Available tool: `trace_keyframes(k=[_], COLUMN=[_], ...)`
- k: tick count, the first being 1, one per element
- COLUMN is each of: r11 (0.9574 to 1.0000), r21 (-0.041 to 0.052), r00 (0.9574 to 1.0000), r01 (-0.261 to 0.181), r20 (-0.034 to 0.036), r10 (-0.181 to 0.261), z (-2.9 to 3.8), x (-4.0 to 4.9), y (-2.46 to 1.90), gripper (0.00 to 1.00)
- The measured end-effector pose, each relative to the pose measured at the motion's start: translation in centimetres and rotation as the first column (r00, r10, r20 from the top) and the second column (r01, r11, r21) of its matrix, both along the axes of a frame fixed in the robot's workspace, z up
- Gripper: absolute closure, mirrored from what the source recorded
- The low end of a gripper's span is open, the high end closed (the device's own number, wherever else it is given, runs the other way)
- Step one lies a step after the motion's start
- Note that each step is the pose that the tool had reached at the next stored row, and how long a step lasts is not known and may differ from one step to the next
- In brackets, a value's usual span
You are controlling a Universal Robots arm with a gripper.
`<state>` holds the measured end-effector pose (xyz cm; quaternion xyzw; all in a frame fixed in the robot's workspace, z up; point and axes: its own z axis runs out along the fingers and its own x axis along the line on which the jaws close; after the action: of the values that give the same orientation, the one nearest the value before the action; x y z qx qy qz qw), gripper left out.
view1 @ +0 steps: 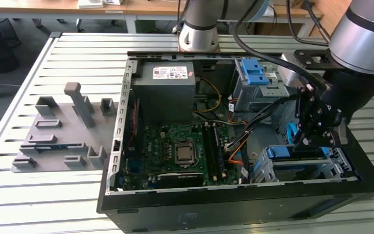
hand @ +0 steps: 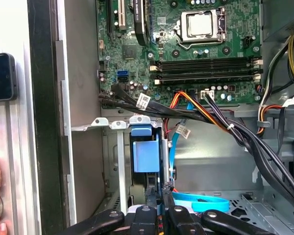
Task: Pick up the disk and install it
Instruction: 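Insert the second disk wire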
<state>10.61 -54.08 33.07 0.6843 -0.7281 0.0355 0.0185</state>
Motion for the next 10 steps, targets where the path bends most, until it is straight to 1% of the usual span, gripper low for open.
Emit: trace_keyframes(k=[6,10], r11=[1.0000,1.0000], r21=[-0.0012,-0.0002], r00=[1.0000,1.0000], r01=[0.000,0.000], r20=[-0.0003,-0.0002], r10=[0.000,0.000], z=[-0.31,-0.38], x=[0.10,0.11], y=[-0.03,-0.03], gripper=[0.84,0.84])
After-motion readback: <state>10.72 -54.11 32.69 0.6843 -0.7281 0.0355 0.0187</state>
